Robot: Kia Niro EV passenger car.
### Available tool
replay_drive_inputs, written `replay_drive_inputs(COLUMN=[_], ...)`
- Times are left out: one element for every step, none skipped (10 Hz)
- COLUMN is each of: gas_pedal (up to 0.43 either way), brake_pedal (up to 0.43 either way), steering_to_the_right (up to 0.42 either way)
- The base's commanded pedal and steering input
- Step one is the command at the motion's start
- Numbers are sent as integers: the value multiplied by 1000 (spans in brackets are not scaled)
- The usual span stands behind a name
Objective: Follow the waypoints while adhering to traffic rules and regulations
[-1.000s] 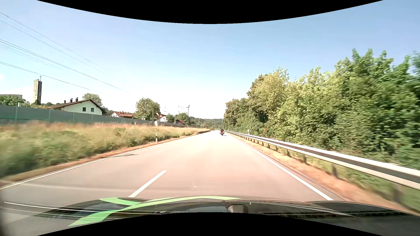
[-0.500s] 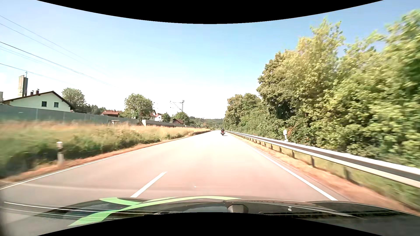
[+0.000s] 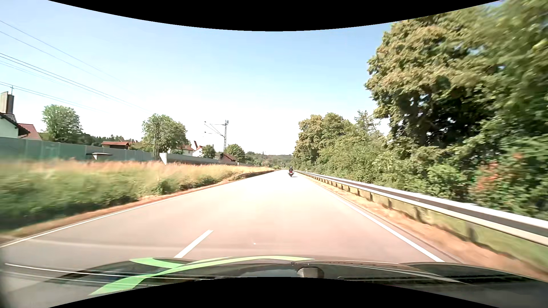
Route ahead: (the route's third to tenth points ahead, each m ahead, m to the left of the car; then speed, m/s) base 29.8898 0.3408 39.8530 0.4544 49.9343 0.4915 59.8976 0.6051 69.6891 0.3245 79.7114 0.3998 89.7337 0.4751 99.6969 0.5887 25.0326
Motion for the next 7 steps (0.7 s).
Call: replay_drive_inputs(gas_pedal=[248, 240, 228, 228, 228, 240, 248], brake_pedal=[0, 0, 0, 0, 0, 0, 0], steering_to_the_right=[-1, -1, -1, -1, -1, 0, 0])
